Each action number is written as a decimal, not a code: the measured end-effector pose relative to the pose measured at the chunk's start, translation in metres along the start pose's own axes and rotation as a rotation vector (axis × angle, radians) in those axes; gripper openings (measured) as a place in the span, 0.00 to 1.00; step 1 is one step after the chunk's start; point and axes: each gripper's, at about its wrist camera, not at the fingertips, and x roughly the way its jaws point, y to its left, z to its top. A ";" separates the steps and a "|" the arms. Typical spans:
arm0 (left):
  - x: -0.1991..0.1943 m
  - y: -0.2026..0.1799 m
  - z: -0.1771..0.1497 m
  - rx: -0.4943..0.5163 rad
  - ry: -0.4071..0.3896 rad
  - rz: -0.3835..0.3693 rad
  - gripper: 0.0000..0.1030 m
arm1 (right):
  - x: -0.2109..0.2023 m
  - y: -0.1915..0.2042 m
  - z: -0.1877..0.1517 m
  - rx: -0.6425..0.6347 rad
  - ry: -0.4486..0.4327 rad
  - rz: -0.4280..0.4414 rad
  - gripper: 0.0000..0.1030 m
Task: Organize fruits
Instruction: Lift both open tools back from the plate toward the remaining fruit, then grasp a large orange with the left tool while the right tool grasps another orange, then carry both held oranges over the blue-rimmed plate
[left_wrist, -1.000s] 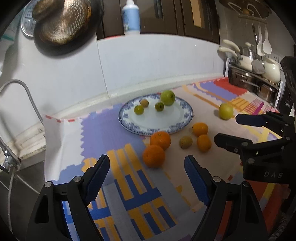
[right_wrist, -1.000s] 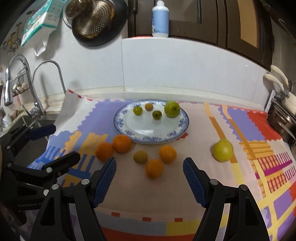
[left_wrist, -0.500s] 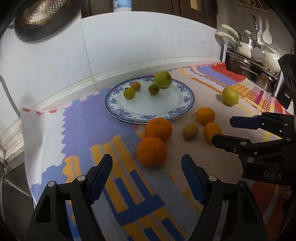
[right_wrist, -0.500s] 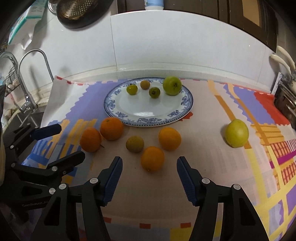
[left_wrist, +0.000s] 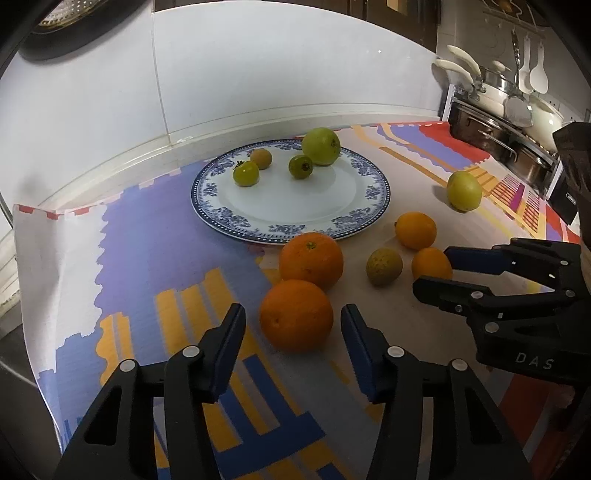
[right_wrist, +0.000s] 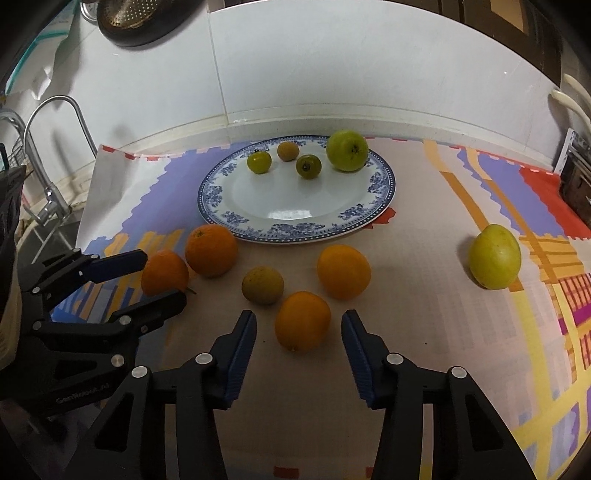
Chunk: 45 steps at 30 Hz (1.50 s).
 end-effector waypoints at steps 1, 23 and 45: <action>0.001 0.000 0.000 -0.002 0.001 -0.001 0.45 | 0.001 0.000 0.000 0.002 0.004 0.003 0.44; -0.010 -0.005 0.000 -0.018 -0.020 0.006 0.39 | -0.004 -0.002 0.001 -0.004 -0.019 0.016 0.32; -0.080 -0.033 0.001 -0.096 -0.145 0.073 0.39 | -0.077 0.000 0.003 -0.058 -0.155 0.076 0.32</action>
